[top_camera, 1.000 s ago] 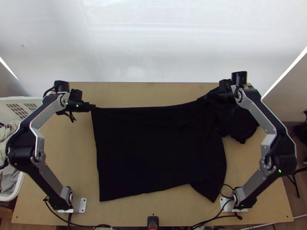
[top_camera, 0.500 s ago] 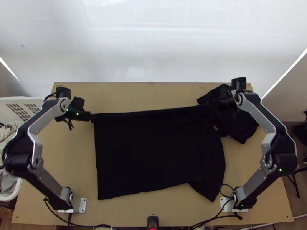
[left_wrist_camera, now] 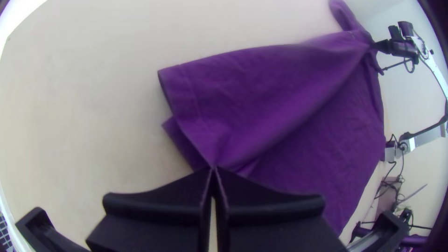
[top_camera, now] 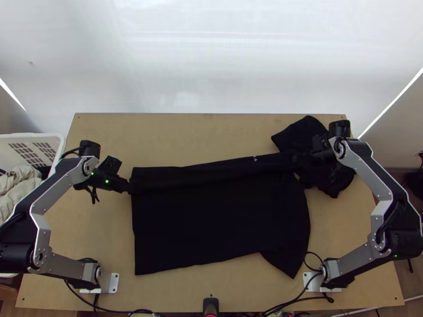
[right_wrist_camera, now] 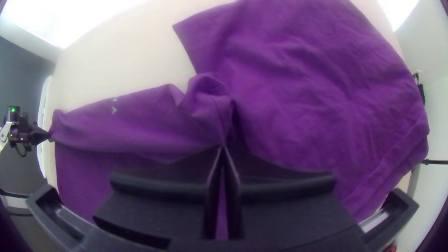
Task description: Fold the t-shirt
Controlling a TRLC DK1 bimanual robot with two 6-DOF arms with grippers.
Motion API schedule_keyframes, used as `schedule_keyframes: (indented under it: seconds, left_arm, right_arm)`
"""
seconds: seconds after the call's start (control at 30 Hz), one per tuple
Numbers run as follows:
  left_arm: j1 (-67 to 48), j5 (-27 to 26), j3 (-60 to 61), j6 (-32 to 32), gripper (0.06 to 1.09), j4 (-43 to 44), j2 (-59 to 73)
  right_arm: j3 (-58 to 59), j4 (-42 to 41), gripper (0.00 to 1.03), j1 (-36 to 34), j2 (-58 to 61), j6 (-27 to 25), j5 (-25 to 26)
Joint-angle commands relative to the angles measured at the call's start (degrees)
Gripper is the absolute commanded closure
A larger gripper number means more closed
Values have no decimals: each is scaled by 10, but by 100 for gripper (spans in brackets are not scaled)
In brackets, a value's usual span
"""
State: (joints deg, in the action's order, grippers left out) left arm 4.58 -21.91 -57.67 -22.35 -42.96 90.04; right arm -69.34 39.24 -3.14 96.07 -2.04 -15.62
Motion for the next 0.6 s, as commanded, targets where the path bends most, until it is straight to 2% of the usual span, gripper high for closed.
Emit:
schedule_keyframes:
  seconds: [0.0,0.17,0.2,0.37,0.4,0.5,0.53,0.57]
  left_arm:
    - [-12,-1,23,-9,105,-8,-7]
    - [-15,-1,28,-5,105,-9,9]
    - [-15,-1,28,-8,105,-12,11]
    - [-17,-1,16,-45,105,-56,8]
    - [-18,-1,7,-60,105,-82,6]
    - [-13,-1,-26,-94,105,-146,-29]
    - [-11,-1,-32,-109,100,-157,-50]
    - [-11,-1,-32,-123,78,-162,-72]
  right_arm:
    - [25,7,100,1,-7,-8,0]
    - [40,7,100,5,-8,-3,0]
    - [41,7,97,6,-11,-3,0]
    - [40,60,50,14,-55,-5,0]
    - [36,85,46,20,-77,-7,0]
    - [36,134,42,37,-143,-16,0]
    - [35,159,32,42,-162,-19,0]
    - [36,182,20,42,-177,-20,0]
